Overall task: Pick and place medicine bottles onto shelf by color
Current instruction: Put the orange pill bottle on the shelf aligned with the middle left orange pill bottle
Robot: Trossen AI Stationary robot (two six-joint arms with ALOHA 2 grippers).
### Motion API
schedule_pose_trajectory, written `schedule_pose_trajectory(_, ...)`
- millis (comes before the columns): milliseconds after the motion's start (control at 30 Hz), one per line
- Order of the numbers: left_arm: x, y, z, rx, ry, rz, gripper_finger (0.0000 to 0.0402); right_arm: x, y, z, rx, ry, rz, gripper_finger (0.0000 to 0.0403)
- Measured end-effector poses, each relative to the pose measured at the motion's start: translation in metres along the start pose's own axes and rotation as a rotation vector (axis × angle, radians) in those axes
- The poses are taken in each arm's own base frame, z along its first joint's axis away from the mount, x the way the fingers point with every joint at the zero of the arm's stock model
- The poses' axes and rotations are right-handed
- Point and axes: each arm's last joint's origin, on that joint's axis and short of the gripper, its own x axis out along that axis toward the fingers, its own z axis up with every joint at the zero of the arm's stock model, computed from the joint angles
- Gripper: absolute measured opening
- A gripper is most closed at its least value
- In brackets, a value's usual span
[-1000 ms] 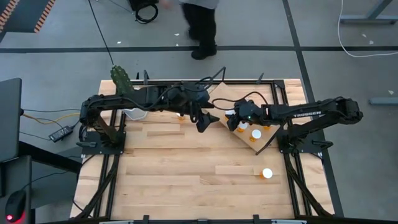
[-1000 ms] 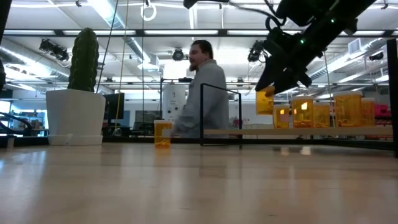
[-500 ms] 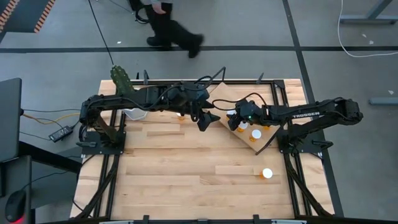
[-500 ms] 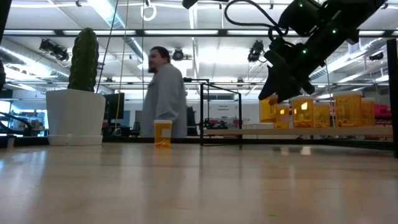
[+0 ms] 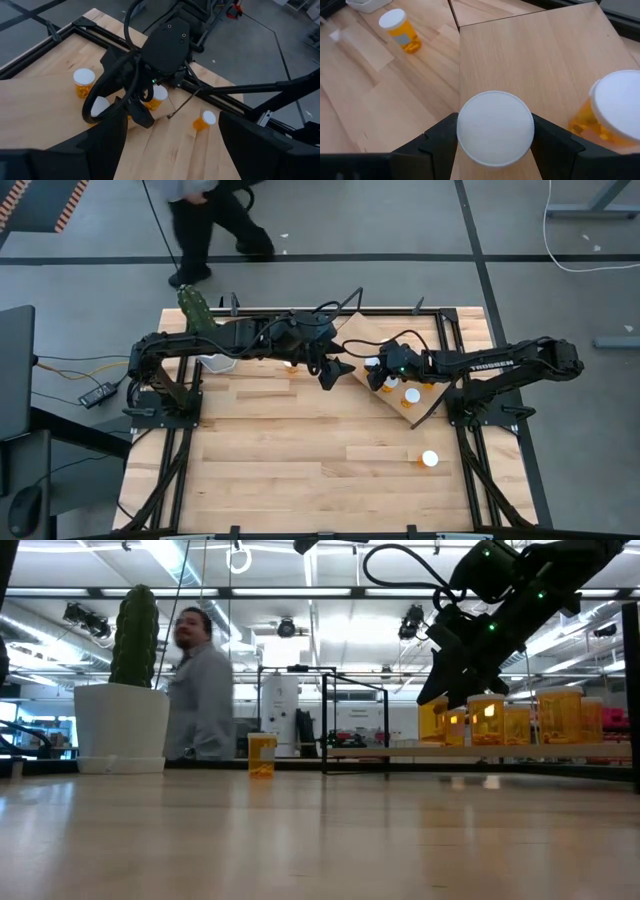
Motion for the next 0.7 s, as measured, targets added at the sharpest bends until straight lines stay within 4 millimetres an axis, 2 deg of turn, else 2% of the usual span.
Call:
schedule_pose_trajectory(233,0.0000,0.0000,0.0000,0.000,0.000,0.000,0.0318,0.0001,-0.0002,0.0000,0.000,0.000,-0.001,0.0233)
schedule_pose_trajectory(533,0.0000,0.0002,0.0000,-0.001,0.000,0.001,0.0318,0.0000,-0.0007,0.0004,0.010,-0.012,-0.020,0.0293)
schedule_pose_trajectory(700,0.0000,0.0011,-0.0019,0.006,0.021,0.011,0.0318,-0.0014,0.0028,0.0050,0.033,-0.007,0.017,0.0308)
